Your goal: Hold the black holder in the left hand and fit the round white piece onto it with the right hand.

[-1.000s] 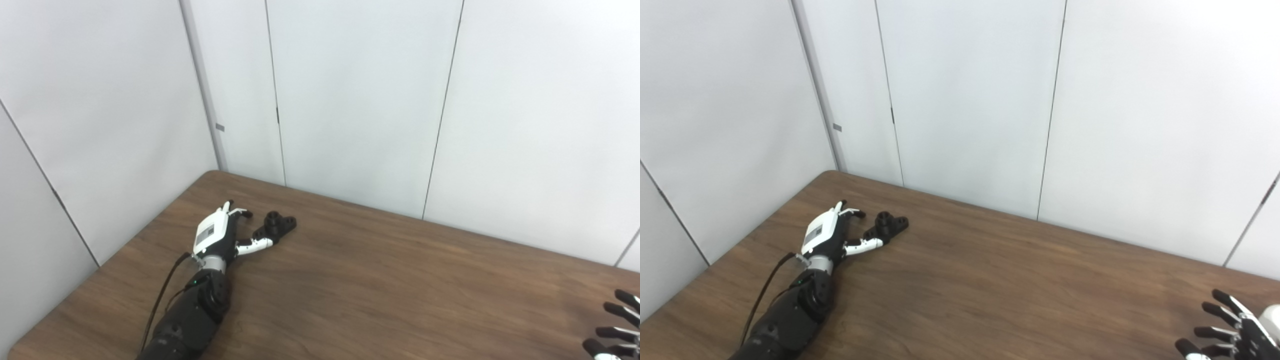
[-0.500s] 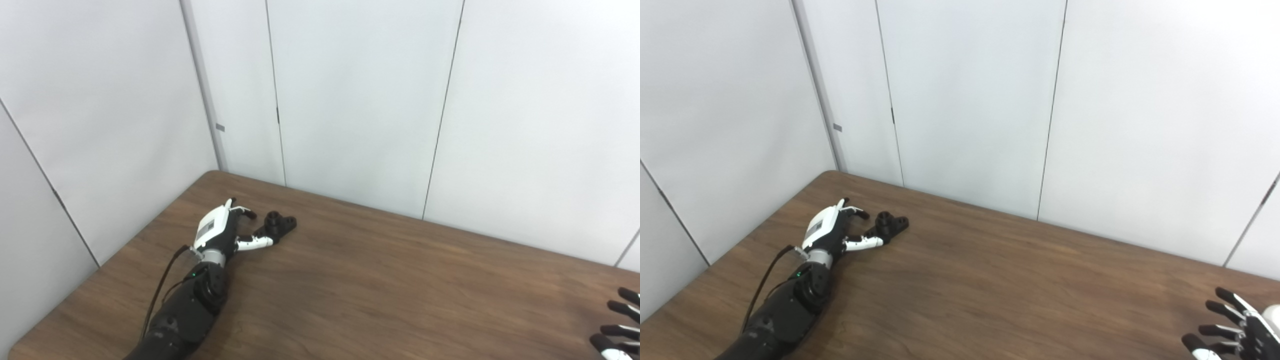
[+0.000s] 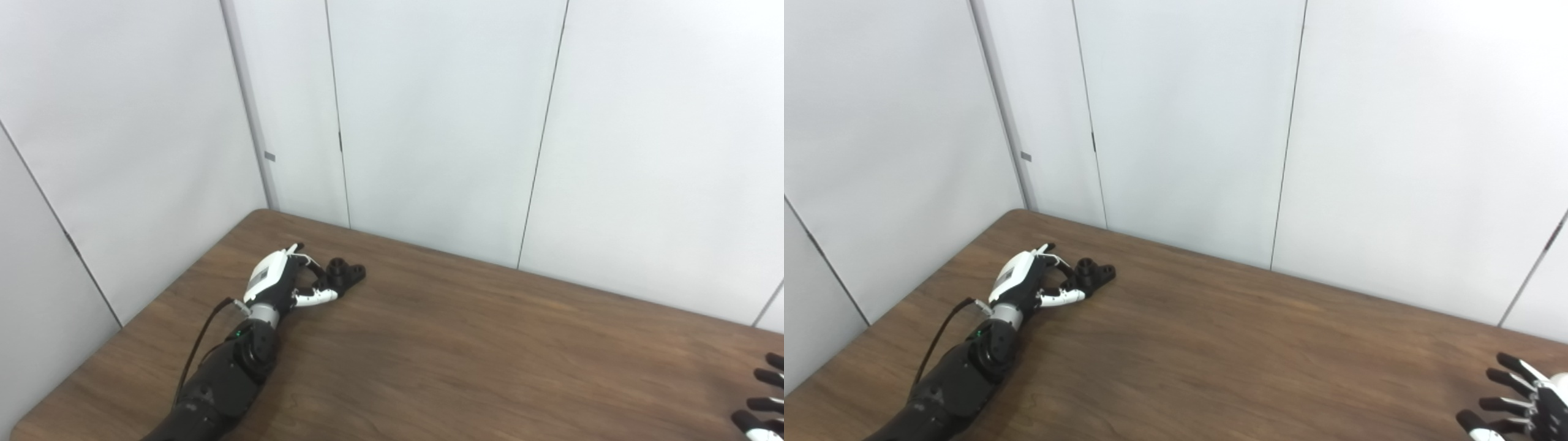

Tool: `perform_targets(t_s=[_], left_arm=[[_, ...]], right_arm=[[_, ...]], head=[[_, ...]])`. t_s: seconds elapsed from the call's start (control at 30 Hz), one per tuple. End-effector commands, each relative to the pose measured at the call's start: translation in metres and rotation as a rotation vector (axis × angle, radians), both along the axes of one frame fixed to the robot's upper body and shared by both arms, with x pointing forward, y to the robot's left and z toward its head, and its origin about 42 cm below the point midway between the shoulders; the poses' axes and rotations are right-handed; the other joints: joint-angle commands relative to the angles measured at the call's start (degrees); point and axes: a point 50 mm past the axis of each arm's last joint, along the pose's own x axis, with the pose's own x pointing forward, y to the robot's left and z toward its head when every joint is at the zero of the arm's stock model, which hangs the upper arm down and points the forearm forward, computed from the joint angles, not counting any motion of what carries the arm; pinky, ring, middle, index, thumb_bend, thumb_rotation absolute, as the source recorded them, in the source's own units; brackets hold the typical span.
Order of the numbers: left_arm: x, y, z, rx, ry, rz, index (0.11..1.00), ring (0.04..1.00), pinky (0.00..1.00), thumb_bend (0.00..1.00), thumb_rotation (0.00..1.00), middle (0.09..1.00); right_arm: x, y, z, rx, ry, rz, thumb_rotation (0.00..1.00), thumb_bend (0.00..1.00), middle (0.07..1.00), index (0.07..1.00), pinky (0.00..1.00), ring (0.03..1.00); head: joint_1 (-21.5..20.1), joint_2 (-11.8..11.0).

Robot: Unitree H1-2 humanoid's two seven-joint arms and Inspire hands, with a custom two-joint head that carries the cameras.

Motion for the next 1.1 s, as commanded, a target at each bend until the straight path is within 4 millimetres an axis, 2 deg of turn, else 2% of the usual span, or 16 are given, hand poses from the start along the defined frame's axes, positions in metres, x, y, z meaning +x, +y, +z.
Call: perform_targets(t_s=[0.0, 0.17, 0.57, 0.83, 1.07], left_arm=[[-0.019, -0.025, -0.049, -0.049, 0.184, -0.077, 0.489, 1.0, 1.0, 0.52, 0.06, 0.965], [-0.021, -0.025, -0.053, -0.041, 0.184, -0.087, 0.489, 1.0, 1.0, 0.52, 0.06, 0.97], [-0.023, -0.035, -0.059, -0.014, 0.179, -0.184, 0.486, 1.0, 1.0, 0.52, 0.07, 0.983], [-0.031, -0.062, -0.061, 0.002, 0.154, -0.376, 0.484, 1.0, 1.0, 0.52, 0.06, 0.983], [-0.042, -0.106, -0.061, -0.007, 0.104, -0.547, 0.484, 1.0, 1.0, 0.52, 0.06, 0.975]], right_arm=[[0.005, -0.001, 0.022, -0.006, -0.08, -0.004, 0.41, 0.54, 0.786, 0.831, 0.52, 0.646], [0.004, -0.001, 0.021, 0.006, -0.078, -0.005, 0.42, 0.55, 0.784, 0.825, 0.54, 0.657], [0.005, -0.001, 0.024, 0.01, -0.085, -0.006, 0.42, 0.56, 0.772, 0.817, 0.52, 0.639], [0.006, 0.004, 0.03, 0.016, -0.086, -0.005, 0.42, 0.57, 0.775, 0.818, 0.52, 0.643], [0.007, 0.01, 0.031, 0.011, -0.089, -0.01, 0.4, 0.56, 0.791, 0.834, 0.53, 0.654]], head=[[0.0, 0.1], [-0.2, 0.2], [-1.6, 0.7], [-4.1, 1.5], [-8.6, 2.7]])
